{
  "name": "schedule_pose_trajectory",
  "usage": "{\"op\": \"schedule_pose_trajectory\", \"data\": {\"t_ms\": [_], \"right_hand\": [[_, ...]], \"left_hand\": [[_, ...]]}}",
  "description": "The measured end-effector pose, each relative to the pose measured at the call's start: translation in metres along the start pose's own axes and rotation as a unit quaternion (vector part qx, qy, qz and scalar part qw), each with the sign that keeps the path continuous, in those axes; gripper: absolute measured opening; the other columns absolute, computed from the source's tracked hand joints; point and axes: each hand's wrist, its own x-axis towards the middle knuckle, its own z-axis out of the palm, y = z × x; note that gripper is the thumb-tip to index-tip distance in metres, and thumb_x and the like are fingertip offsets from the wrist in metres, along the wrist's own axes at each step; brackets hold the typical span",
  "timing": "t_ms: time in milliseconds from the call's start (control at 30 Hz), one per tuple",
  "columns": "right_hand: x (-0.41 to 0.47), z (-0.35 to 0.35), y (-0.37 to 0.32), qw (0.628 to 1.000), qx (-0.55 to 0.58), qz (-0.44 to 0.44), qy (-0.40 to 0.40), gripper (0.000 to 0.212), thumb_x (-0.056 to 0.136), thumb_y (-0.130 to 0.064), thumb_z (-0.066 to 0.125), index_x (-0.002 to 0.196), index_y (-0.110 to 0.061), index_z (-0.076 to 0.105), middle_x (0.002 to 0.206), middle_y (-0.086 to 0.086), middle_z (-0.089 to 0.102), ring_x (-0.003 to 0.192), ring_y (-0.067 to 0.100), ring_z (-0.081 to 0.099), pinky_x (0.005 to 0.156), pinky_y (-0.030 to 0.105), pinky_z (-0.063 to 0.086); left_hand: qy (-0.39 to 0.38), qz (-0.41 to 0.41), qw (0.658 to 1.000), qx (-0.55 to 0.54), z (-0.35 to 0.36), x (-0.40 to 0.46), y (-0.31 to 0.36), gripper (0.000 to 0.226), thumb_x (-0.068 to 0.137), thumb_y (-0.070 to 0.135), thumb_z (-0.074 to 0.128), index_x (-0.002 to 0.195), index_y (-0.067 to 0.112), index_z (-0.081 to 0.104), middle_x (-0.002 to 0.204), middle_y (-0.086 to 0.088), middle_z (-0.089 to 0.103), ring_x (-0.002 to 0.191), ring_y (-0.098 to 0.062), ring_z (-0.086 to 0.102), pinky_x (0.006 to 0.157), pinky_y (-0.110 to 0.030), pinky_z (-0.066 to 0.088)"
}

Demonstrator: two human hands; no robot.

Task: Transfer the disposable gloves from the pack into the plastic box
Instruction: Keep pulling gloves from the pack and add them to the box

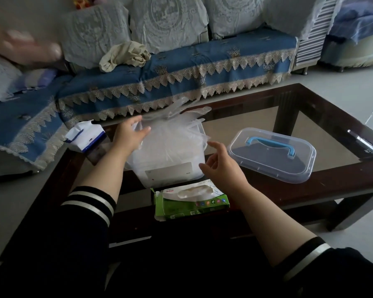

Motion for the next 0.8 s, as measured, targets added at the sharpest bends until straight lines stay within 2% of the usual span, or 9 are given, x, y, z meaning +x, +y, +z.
{"op": "schedule_pose_trajectory", "data": {"t_ms": [100,200,300,434,534,634,700,767,800], "right_hand": [[-0.001,0.002,-0.002,0.999,-0.011,-0.001,-0.032,0.052,0.088,-0.031,0.066,0.131,-0.021,0.038,0.08,-0.01,0.056,0.074,0.007,0.057,0.074,0.033,0.054],[-0.004,0.003,-0.005,0.998,-0.024,0.009,-0.051,0.027,0.086,-0.035,0.066,0.1,-0.02,0.048,0.077,-0.008,0.055,0.068,0.008,0.052,0.066,0.029,0.047],[-0.006,0.005,-0.005,0.996,-0.05,0.001,-0.078,0.025,0.084,-0.039,0.068,0.083,-0.021,0.05,0.074,-0.008,0.054,0.066,0.01,0.049,0.062,0.028,0.043],[-0.006,0.01,0.0,0.985,-0.08,-0.029,-0.153,0.029,0.079,-0.047,0.071,0.093,-0.025,0.059,0.096,-0.009,0.057,0.094,0.011,0.052,0.081,0.03,0.048],[-0.006,0.013,0.003,0.973,-0.119,-0.022,-0.198,0.041,0.077,-0.052,0.071,0.108,-0.029,0.06,0.117,-0.006,0.052,0.11,0.013,0.043,0.096,0.033,0.042],[-0.006,0.015,0.003,0.961,-0.144,-0.012,-0.236,0.038,0.078,-0.05,0.071,0.11,-0.031,0.061,0.125,-0.004,0.047,0.118,0.018,0.038,0.1,0.037,0.037],[-0.006,0.016,0.002,0.954,-0.159,-0.012,-0.254,0.032,0.08,-0.047,0.071,0.107,-0.032,0.062,0.127,-0.003,0.046,0.119,0.019,0.037,0.1,0.037,0.036],[-0.006,0.017,0.002,0.95,-0.176,-0.008,-0.256,0.028,0.082,-0.045,0.069,0.106,-0.031,0.064,0.127,-0.002,0.047,0.119,0.02,0.038,0.099,0.037,0.036],[-0.007,0.018,0.002,0.95,-0.184,-0.007,-0.251,0.026,0.083,-0.044,0.069,0.105,-0.031,0.065,0.126,-0.002,0.048,0.119,0.021,0.039,0.099,0.036,0.037]], "left_hand": [[-0.029,-0.029,0.997,0.059,0.004,-0.002,-0.006,0.063,0.089,0.026,0.069,0.144,0.014,0.043,0.153,-0.008,0.038,0.14,-0.028,0.034,0.111,-0.043,0.031],[-0.037,-0.017,0.988,0.152,0.006,-0.002,-0.011,0.066,0.087,0.032,0.071,0.144,0.017,0.043,0.151,-0.008,0.039,0.135,-0.03,0.04,0.105,-0.043,0.037],[-0.039,-0.005,0.974,0.221,0.005,0.001,-0.014,0.069,0.083,0.037,0.074,0.142,0.02,0.043,0.148,-0.008,0.039,0.128,-0.032,0.046,0.097,-0.044,0.041],[-0.035,0.0,0.96,0.279,0.004,-0.001,-0.016,0.069,0.083,0.046,0.072,0.141,0.023,0.042,0.147,-0.009,0.034,0.131,-0.032,0.039,0.098,-0.044,0.039],[-0.032,-0.021,0.944,0.328,-0.001,-0.003,-0.02,0.07,0.084,0.057,0.064,0.141,0.024,0.043,0.147,-0.01,0.033,0.135,-0.033,0.029,0.104,-0.045,0.034],[-0.005,-0.048,0.936,0.348,-0.005,-0.01,-0.022,0.067,0.087,0.062,0.056,0.141,0.024,0.043,0.15,-0.01,0.031,0.137,-0.033,0.026,0.107,-0.048,0.031],[0.081,0.02,0.945,0.318,-0.005,-0.02,-0.021,0.055,0.092,0.055,0.051,0.133,0.019,0.051,0.145,-0.012,0.041,0.132,-0.033,0.034,0.102,-0.046,0.035],[0.166,0.169,0.946,0.221,0.0,-0.039,-0.013,0.04,0.095,0.043,0.047,0.114,0.011,0.063,0.117,-0.012,0.061,0.107,-0.03,0.054,0.083,-0.039,0.043],[0.178,0.247,0.938,0.164,0.002,-0.054,-0.008,0.035,0.096,0.038,0.047,0.103,0.009,0.065,0.099,-0.01,0.066,0.089,-0.026,0.059,0.071,-0.035,0.046]]}}
